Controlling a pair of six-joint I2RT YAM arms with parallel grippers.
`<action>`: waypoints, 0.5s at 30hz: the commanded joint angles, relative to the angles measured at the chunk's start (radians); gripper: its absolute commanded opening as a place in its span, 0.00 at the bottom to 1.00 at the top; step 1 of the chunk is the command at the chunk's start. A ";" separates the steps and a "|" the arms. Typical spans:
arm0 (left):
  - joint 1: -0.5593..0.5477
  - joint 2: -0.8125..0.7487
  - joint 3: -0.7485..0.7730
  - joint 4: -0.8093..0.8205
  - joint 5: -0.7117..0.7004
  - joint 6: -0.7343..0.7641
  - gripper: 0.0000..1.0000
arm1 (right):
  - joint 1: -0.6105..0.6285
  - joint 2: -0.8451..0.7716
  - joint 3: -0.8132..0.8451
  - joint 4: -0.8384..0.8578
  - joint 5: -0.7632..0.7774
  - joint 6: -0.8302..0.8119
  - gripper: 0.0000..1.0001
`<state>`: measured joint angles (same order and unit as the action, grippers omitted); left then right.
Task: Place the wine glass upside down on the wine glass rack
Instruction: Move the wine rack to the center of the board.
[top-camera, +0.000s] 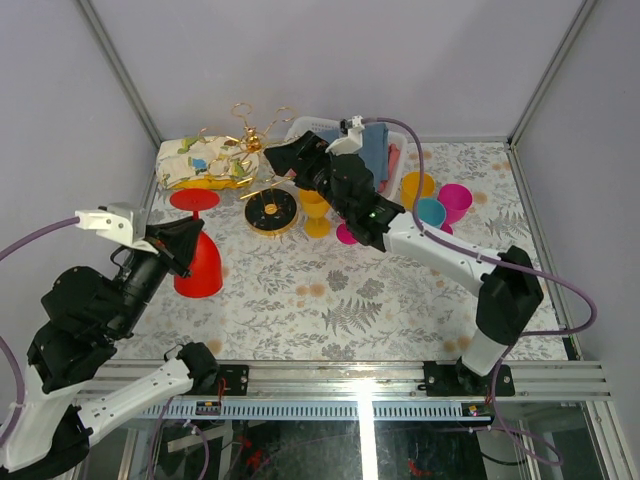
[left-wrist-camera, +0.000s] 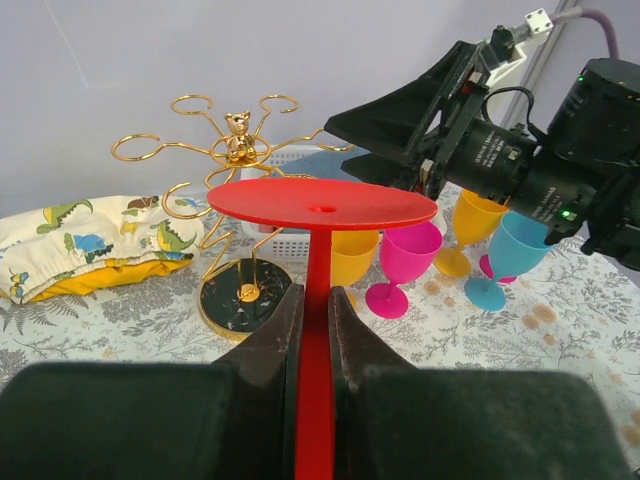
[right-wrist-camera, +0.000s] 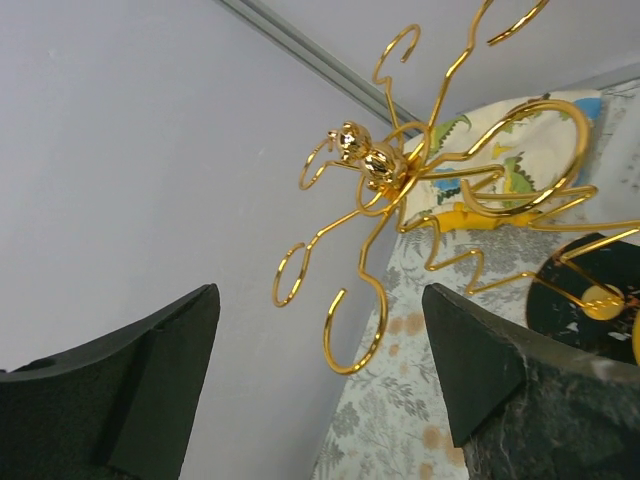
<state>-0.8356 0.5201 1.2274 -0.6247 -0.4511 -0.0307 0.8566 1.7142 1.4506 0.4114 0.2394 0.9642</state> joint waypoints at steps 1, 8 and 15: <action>0.005 -0.012 -0.025 0.066 0.025 -0.003 0.00 | -0.014 -0.109 -0.041 0.004 0.004 -0.120 0.91; 0.006 -0.037 -0.070 0.084 0.035 0.015 0.00 | -0.014 -0.204 -0.083 -0.059 -0.013 -0.345 0.99; 0.004 -0.037 -0.110 0.092 0.095 0.022 0.00 | -0.015 -0.311 -0.120 -0.198 -0.036 -0.523 0.99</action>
<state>-0.8356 0.4931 1.1419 -0.6151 -0.4080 -0.0238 0.8486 1.4845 1.3495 0.2695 0.2173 0.5926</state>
